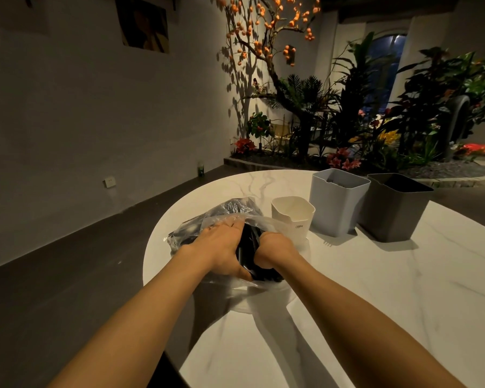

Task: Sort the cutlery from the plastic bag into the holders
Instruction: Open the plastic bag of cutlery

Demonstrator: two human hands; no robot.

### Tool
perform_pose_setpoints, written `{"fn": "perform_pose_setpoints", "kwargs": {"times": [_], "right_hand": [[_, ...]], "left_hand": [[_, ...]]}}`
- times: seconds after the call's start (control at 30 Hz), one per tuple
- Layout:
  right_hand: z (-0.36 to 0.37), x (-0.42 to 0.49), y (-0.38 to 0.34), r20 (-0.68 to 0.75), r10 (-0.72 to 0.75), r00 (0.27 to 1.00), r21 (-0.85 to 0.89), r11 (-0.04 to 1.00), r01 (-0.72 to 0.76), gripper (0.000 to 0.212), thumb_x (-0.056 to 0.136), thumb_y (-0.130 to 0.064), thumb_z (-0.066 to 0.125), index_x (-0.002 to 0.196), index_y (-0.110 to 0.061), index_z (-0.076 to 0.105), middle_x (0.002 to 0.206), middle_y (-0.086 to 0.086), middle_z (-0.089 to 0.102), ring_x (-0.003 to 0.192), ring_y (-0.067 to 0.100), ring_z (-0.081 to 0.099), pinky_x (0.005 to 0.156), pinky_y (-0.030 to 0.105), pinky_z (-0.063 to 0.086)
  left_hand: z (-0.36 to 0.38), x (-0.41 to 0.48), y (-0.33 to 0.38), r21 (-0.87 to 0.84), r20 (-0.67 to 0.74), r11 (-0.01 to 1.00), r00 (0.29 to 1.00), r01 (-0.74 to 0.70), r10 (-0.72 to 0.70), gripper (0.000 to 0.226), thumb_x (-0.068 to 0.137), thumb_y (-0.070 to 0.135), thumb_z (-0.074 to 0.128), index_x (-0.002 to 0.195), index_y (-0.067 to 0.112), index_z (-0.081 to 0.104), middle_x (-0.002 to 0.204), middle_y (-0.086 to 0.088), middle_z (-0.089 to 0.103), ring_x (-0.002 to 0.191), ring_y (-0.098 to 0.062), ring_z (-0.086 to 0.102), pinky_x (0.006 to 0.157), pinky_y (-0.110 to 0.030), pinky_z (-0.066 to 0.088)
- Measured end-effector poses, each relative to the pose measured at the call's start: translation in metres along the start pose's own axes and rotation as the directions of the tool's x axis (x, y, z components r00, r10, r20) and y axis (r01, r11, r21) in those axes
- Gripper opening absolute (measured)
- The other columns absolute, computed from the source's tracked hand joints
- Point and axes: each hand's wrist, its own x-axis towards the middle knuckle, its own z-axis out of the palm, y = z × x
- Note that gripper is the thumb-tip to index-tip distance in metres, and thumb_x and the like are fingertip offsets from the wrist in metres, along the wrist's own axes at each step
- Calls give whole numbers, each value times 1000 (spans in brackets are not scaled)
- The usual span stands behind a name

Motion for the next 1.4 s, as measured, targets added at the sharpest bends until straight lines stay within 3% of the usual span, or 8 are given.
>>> {"fn": "perform_pose_setpoints", "kwargs": {"times": [0.13,0.27,0.4,0.53,0.7,1.03,1.2,1.4], "right_hand": [[-4,-9,3,-3,-13,1000,-54,998,13,13,90,-25,65,93,-18,54,84,0,54,82,22,53,72,30,44],[-10,-15,5,33,15,999,-69,997,-13,11,91,-27,64,90,-17,60,79,0,57,76,21,54,70,31,44],[-19,-22,7,130,9,991,-33,999,-4,19,92,-26,63,104,-12,66,96,7,63,87,27,60,78,34,49],[-23,-29,14,211,25,977,168,984,-62,22,97,-16,61,111,-1,68,104,16,71,102,32,71,93,42,58],[-31,-38,20,210,9,978,265,962,-65,26,96,-7,56,119,0,64,101,19,63,94,31,66,96,45,56],[-39,-58,39,226,27,974,308,946,-97,26,98,-4,51,122,-2,61,96,15,61,81,22,61,90,36,58],[-46,-71,49,217,41,975,306,946,-108,22,98,-5,51,119,-6,58,84,9,56,66,14,55,57,20,50],[-48,-77,66,253,50,966,319,938,-132,32,93,1,49,124,-1,58,87,14,56,73,20,52,71,30,49]], "left_hand": [[-1,-1,0,23,-2,1000,1000,6,-6,136,62,63,88,161,21,5,164,-4,26,148,-29,32,121,-46,30],[-6,-7,5,-13,1,1000,1000,9,-9,135,68,56,88,163,19,-1,169,-3,13,153,-28,22,124,-45,24],[-9,-9,7,-83,-15,996,1000,8,-9,127,74,47,86,163,19,2,170,-3,10,155,-26,15,126,-41,20],[-12,-11,7,-106,-40,994,999,-27,23,112,79,39,84,162,17,12,169,-3,16,155,-23,16,126,-36,17],[-20,-19,8,-168,-79,985,997,-33,20,90,78,35,84,152,23,35,153,-1,43,140,-23,40,117,-38,36],[-29,-37,25,-200,-13,979,999,-35,33,55,85,35,78,135,21,58,131,0,61,115,-22,60,100,-42,53],[-31,-42,34,-200,19,978,998,-52,57,29,87,37,74,104,14,67,104,-1,70,93,-20,66,93,-46,57],[-26,-49,45,-177,121,984,992,-8,30,18,91,31,68,94,17,78,83,0,77,82,-16,73,81,-34,61]]}}
